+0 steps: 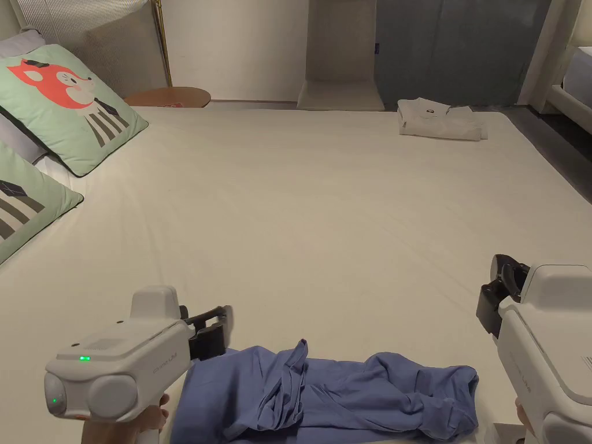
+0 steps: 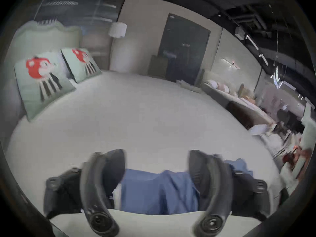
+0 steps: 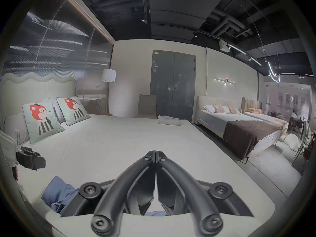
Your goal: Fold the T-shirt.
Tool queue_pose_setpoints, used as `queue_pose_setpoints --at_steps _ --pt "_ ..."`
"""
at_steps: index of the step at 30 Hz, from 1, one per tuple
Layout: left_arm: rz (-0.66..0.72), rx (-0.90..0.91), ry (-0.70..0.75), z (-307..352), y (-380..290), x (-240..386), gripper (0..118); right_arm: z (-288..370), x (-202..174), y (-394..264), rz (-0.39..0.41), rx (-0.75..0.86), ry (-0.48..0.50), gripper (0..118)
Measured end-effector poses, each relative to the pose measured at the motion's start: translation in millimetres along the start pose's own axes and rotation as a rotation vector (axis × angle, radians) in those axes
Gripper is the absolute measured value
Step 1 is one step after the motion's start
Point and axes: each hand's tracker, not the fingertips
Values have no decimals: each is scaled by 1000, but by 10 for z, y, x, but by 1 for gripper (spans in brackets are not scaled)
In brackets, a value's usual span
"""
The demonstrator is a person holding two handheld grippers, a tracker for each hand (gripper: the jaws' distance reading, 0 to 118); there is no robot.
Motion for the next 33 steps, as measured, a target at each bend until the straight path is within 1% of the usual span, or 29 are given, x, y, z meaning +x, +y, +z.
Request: queue_pose_setpoints --at_steps 1,2,3,4,7,10,13,18,22,25,27,30,33 --pt "-44 8 28 -11 -71 2 54 -27 7 -17 0 -1 1 1" --pt "-68 0 47 -32 -129 8 23 -32 7 -20 0 -4 3 1" --pt "-85 -21 61 -76 -180 18 2 -29 6 -22 0 -5 2 1" --pt "-92 -33 49 -141 -260 6 0 -26 5 -23 0 -5 2 1" --pt "-104 -101 39 -277 -443 48 0 -17 18 -12 -1 -6 1 1" --pt "-146 -156 28 -425 -664 192 0 -1 44 -14 1 -6 -3 1" --pt "-168 -212 -24 -484 -811 425 0 2 91 -16 5 -7 -13 1" --pt "-211 -235 -87 -608 -985 810 0 40 175 -25 5 -10 -32 1" --pt "-188 -252 -130 -691 -1045 1101 0 35 258 -35 6 -16 -49 1" --pt "-180 -255 -133 -768 -1071 1168 0 39 311 -45 5 -18 -61 1" --pt "-148 -258 -150 -762 -1011 1161 0 40 335 -50 3 -18 -67 1" --pt "-106 -255 -230 -630 -905 1152 0 40 327 -51 1 -21 -71 1" --pt "-15 -225 -275 -533 -723 961 0 35 309 -44 -4 -22 -66 1"
